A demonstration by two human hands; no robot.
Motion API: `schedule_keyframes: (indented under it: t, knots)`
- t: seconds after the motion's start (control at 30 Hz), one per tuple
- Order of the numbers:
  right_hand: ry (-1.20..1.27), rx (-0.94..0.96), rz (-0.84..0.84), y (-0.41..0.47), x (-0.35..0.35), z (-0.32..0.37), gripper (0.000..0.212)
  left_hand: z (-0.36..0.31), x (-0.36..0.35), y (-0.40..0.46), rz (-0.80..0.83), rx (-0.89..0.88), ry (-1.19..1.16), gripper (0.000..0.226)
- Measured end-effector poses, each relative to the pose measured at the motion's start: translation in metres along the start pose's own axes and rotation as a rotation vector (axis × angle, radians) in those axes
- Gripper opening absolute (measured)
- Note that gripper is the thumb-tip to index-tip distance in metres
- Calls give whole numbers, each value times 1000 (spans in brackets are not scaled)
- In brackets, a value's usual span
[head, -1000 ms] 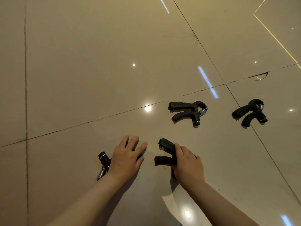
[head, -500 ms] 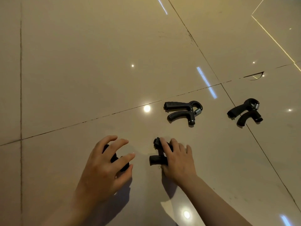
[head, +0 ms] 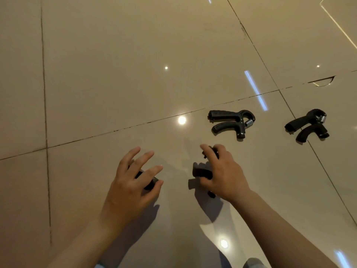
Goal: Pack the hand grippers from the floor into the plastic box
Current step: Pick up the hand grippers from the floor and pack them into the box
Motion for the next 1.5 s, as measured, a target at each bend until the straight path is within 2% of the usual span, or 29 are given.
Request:
schedule_keyframes:
  t: [0.17,0.3,0.4,0.63,0.87,1.1,1.3,1.5]
  knots:
    - [81,-33,-215,-30,38,-3,91,-17,13,2,1,-92,-11,27]
    - [141,-68,-390,-73,80,7,83,-57,45,10,-50,-156,-105,29]
    - [144,-114,-540,-131,117,20,79,-102,80,12,-66,-283,-126,32]
    - [176,-265,-866,-332,195,62,67,-257,174,-39,-61,-747,-117,31]
    - [246,-393,-1179,-576,235,104,66,-408,244,-159,-79,-942,-283,37]
    - [212,-569,-1463,-795,225,138,64,-558,274,-294,-62,-1220,-437,40]
    - [224,-831,-1585,-953,168,131,55,-669,236,-410,135,-1404,-567,37]
    - [279,-1177,-1673,-1135,81,127,56,-782,173,-558,331,-1508,-629,32]
Point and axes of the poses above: each hand's wrist, its own y-axis towards the middle knuckle, its own x-axis out of the back of the hand, z = x × y, the point moved 2 cm from there along y, towards the middle knuckle
